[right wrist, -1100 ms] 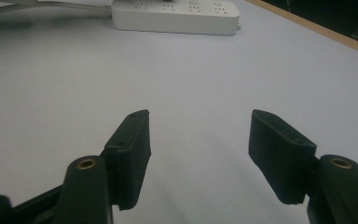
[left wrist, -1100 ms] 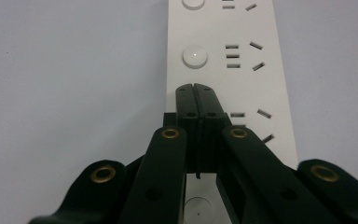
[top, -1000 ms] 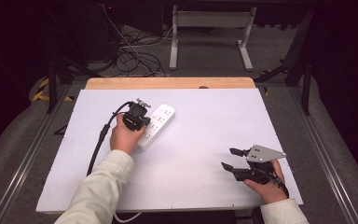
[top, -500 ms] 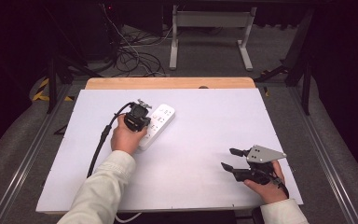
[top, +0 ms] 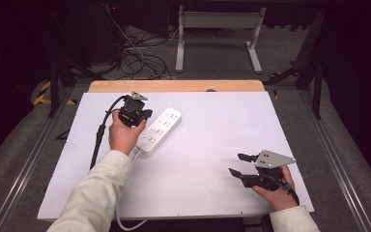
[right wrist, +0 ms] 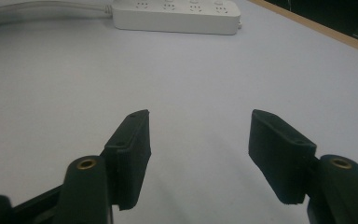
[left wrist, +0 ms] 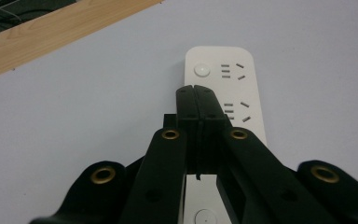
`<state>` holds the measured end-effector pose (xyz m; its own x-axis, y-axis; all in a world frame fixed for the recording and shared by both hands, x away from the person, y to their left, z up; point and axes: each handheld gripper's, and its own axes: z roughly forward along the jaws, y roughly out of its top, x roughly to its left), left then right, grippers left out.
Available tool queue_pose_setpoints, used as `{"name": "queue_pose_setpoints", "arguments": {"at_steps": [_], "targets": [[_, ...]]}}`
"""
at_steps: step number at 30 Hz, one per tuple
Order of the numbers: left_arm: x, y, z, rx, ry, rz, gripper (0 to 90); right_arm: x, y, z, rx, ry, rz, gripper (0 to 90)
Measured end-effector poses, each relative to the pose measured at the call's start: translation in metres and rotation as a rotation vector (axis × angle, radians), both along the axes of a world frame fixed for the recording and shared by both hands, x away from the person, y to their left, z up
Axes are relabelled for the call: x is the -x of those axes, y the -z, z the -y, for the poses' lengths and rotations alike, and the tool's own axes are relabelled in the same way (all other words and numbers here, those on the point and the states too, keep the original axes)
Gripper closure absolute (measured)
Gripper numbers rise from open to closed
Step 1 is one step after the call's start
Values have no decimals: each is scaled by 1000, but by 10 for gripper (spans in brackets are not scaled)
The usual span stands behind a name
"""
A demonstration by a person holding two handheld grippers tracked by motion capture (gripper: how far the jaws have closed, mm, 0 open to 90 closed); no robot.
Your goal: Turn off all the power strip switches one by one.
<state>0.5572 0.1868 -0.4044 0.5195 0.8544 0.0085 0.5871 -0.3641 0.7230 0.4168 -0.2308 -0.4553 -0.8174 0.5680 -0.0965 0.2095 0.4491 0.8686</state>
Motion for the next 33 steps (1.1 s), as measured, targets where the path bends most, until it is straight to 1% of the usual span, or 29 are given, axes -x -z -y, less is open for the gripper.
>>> {"name": "queue_pose_setpoints", "arguments": {"at_steps": [3,4,5,6,7,10,11,12,13,15,16,18,22,23,26,27,28,32,33], "targets": [[-2,-1,2,1,12,0,900,0,0,0,-4,1,-1,397],[-5,0,5,-10,29,3,900,0,0,0,-1,1,-2,397],[-5,0,5,-10,29,3,900,0,0,0,-1,-1,-1,397],[-7,1,7,-6,33,-7,900,0,0,0,0,-1,-1,397],[-13,5,10,-5,40,-24,900,0,0,0,-1,-1,-2,397],[-23,15,14,-13,37,-50,900,0,0,0,-1,-1,-2,397],[-26,18,16,-12,32,-59,900,0,0,0,-2,-2,-3,397],[-26,18,16,-12,32,-59,900,0,0,0,-3,-2,-3,397],[-31,25,17,-11,27,-69,900,0,0,0,-5,-3,-2,397],[-34,29,18,-17,29,-79,900,0,0,1,-3,-4,-3,397],[-34,29,18,-17,29,-79,900,0,0,1,-4,-4,-3,397],[-35,35,22,-10,36,-90,900,0,0,1,-5,-6,-2,397],[-36,37,24,-17,46,-88,900,0,0,2,-7,-7,-3,397],[-36,38,25,-11,45,-91,900,0,0,2,-8,-7,-4,397],[-36,41,28,-25,56,-81,900,0,0,1,-7,-8,-4,397],[-36,42,28,-26,59,-86,900,0,0,1,-7,-8,-4,397],[-36,43,29,-31,57,-84,900,0,0,1,-8,-8,-4,397],[-36,44,30,-28,53,-80,900,0,0,2,-7,-7,-4,397],[-36,44,30,-36,55,-81,900,0,0,2,-9,-8,-5,397]]}}
